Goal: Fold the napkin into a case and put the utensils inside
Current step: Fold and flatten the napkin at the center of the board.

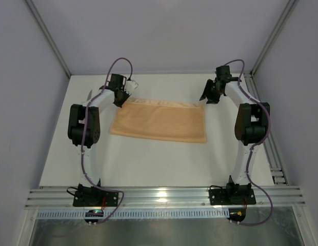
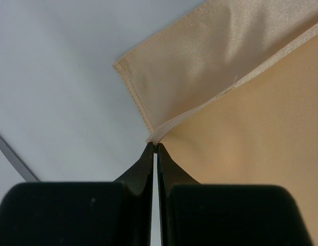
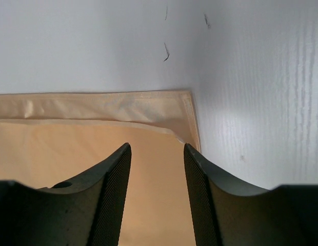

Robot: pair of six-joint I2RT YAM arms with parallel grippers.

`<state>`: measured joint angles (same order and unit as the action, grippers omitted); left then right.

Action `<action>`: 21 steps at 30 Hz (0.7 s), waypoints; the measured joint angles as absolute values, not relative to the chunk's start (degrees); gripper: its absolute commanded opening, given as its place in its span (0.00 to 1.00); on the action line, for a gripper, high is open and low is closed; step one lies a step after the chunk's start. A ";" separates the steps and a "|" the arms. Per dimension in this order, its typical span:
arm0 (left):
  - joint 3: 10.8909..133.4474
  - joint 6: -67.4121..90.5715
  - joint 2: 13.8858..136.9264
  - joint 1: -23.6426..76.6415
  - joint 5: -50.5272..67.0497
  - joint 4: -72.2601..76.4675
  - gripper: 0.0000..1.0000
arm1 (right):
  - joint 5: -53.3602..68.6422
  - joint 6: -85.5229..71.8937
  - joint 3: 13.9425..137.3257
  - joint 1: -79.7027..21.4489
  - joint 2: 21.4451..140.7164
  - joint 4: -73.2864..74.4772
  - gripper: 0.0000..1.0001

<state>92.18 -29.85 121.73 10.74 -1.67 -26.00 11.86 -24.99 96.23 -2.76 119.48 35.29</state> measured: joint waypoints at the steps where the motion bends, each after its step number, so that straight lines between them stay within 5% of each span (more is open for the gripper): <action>1: 92.25 -29.74 121.75 10.74 -1.69 -26.00 0.00 | 11.25 -23.51 97.10 -2.74 119.55 35.90 0.48; 15: 92.55 -27.16 121.89 10.74 -2.70 -26.81 0.00 | 11.92 -16.47 97.67 -2.76 124.49 38.17 0.47; 21: 91.61 -25.74 122.08 10.74 -3.64 -26.87 0.00 | 11.55 -17.23 97.14 -2.87 125.73 37.78 0.30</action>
